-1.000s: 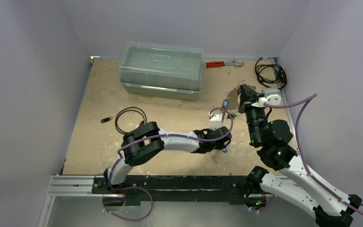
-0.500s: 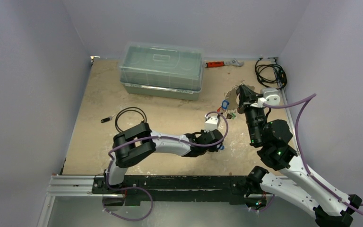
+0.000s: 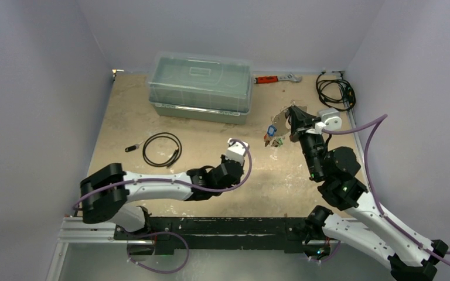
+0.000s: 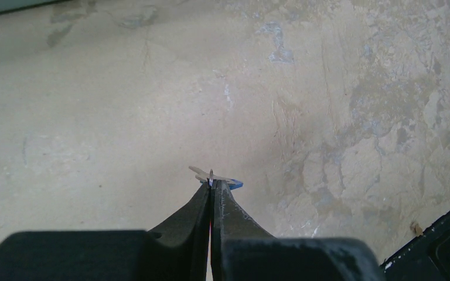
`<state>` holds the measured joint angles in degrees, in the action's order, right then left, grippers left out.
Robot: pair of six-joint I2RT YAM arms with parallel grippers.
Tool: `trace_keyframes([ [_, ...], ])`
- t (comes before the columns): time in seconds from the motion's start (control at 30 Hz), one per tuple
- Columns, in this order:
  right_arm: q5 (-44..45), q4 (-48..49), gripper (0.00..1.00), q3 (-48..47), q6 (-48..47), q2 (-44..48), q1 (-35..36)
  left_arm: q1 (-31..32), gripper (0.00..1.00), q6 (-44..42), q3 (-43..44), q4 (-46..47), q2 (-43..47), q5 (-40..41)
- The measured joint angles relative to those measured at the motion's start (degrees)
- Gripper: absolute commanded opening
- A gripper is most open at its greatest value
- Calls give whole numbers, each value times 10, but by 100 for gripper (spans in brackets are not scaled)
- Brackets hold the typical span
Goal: Put the keys on the keyring
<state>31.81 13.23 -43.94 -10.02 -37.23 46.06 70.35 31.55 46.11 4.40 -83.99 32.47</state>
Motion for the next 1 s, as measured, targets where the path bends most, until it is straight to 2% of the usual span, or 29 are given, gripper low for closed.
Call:
trace_keyframes([
  [0.27, -40, -1, 0, 0, 9, -11, 0, -1, 0, -82, -33, -47, 187, 23],
  [0.43, -100, -1, 0, 0, 17, -11, 0, -2, 0, -119, -10, -112, 282, 53],
  [0.6, -173, 1, 0, 0, 19, -17, 0, -2, 0, -194, 11, -146, 367, 49],
  [0.77, -251, 2, 0, 0, 19, -28, 0, -2, 0, -299, 11, -149, 438, 7],
  [1.0, -385, 27, 0, 24, 19, -28, 0, -2, 0, -466, 10, -181, 496, -145],
])
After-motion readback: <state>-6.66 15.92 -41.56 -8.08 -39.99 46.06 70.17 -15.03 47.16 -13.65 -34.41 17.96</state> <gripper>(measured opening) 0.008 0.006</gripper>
